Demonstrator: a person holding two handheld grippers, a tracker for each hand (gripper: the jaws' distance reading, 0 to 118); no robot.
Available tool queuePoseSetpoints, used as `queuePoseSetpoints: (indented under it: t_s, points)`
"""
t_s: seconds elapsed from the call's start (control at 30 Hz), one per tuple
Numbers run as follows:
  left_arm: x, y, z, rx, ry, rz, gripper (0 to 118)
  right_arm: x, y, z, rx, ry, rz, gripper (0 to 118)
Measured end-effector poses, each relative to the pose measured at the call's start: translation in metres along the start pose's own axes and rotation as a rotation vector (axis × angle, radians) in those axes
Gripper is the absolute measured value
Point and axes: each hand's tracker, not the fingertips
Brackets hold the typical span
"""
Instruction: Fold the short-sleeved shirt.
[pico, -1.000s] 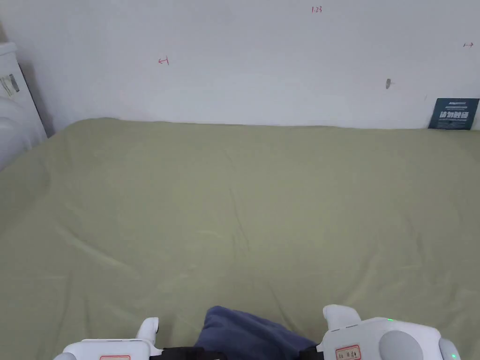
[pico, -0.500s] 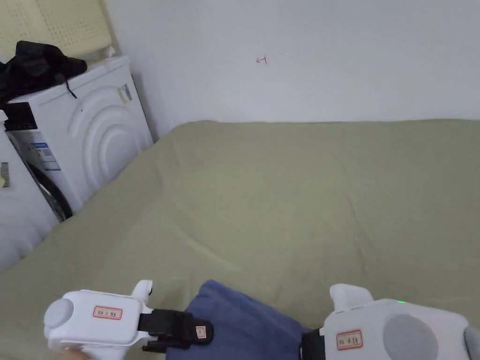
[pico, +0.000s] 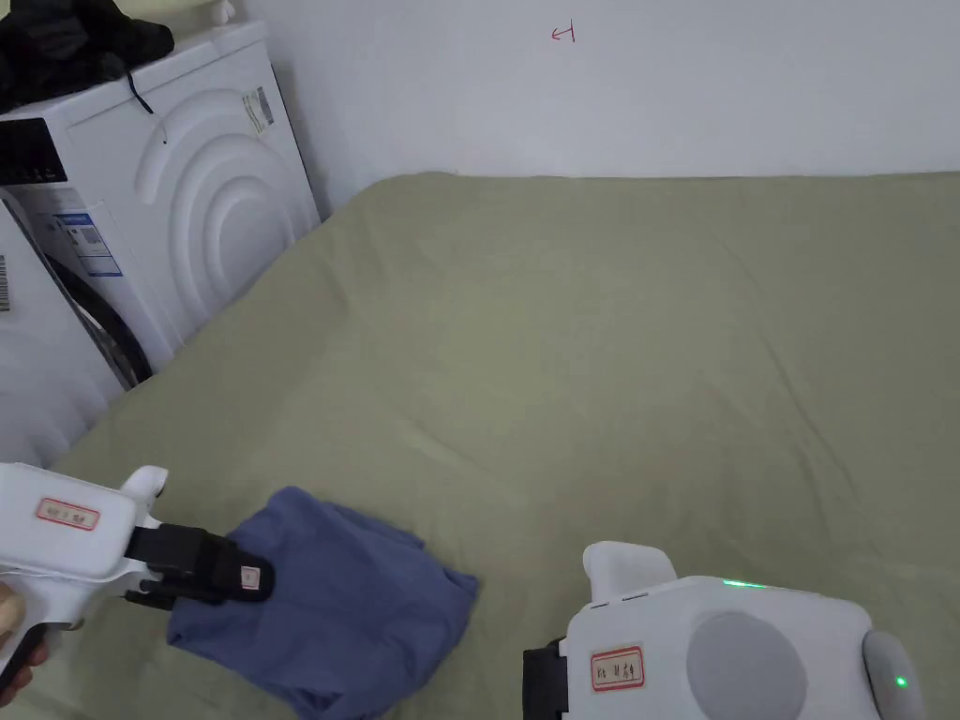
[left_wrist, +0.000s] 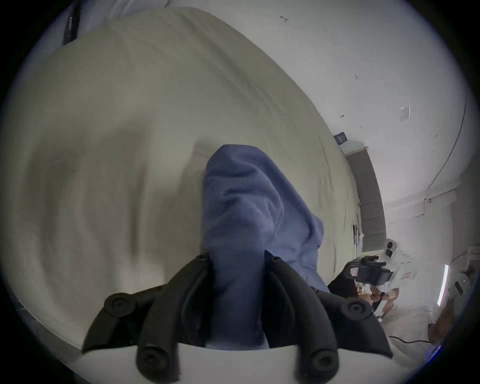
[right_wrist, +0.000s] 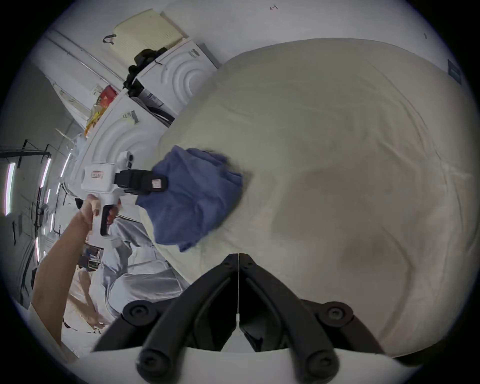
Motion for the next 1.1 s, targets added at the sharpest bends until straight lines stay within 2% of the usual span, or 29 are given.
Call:
queuePoseSetpoints:
  t_s: [0.03,0.07,0.13,0.17,0.23,0.3,0.37,0.4,0.43,0.5,0.53,0.63,0.77,0.9,1.03,1.1]
  points:
    - [0.001,-0.001,0.001,0.013,-0.002,0.006,30,0.002,0.0,-0.001,-0.003,-0.004,-0.007,0]
    - [0.002,-0.003,0.005,0.016,0.018,0.018,41,0.004,0.001,-0.002,-0.005,-0.011,-0.016,0]
    - [0.007,-0.009,0.011,0.048,0.158,0.005,98,0.005,0.002,-0.001,-0.006,-0.023,-0.021,0]
    - [0.01,-0.013,0.015,0.06,0.191,0.015,113,0.005,0.002,-0.001,0.0,-0.029,-0.029,0]
    - [0.008,-0.011,0.033,0.121,0.244,0.039,102,0.006,0.002,0.004,0.019,-0.038,-0.047,0]
    - [0.031,-0.017,0.05,0.215,0.369,0.031,62,0.006,0.0,0.01,0.032,-0.036,-0.054,0]
    - [0.046,-0.016,0.062,0.282,0.503,0.0,4,0.008,0.0,0.016,0.045,-0.036,-0.059,0]
    - [0.064,-0.02,0.066,0.318,0.56,-0.043,4,0.01,0.0,0.02,0.05,-0.036,-0.063,0]
    - [0.081,-0.023,0.068,0.326,0.554,-0.05,3,0.013,-0.002,0.025,0.059,-0.039,-0.066,0]
    - [0.108,-0.03,0.067,0.309,0.453,-0.092,3,0.019,-0.003,0.037,0.075,-0.048,-0.058,0]
    - [0.126,-0.034,0.063,0.302,0.448,-0.11,3,0.022,-0.003,0.043,0.084,-0.064,-0.056,0]
    - [0.193,-0.061,0.034,0.304,0.566,-0.175,3,0.037,-0.004,0.062,0.091,-0.077,-0.032,0]
    - [0.255,-0.098,-0.015,0.326,0.437,-0.125,3,0.068,-0.008,0.095,0.113,-0.114,0.011,0]
    - [0.324,-0.142,-0.08,0.32,0.443,-0.158,3,0.124,-0.023,0.138,0.129,-0.166,-0.005,0]
    - [0.385,-0.171,-0.144,0.327,0.434,-0.196,3,0.189,-0.046,0.192,0.157,-0.278,-0.025,0]
    - [0.416,-0.179,-0.176,0.306,0.407,-0.268,3,0.224,-0.061,0.222,0.164,-0.343,-0.052,0]
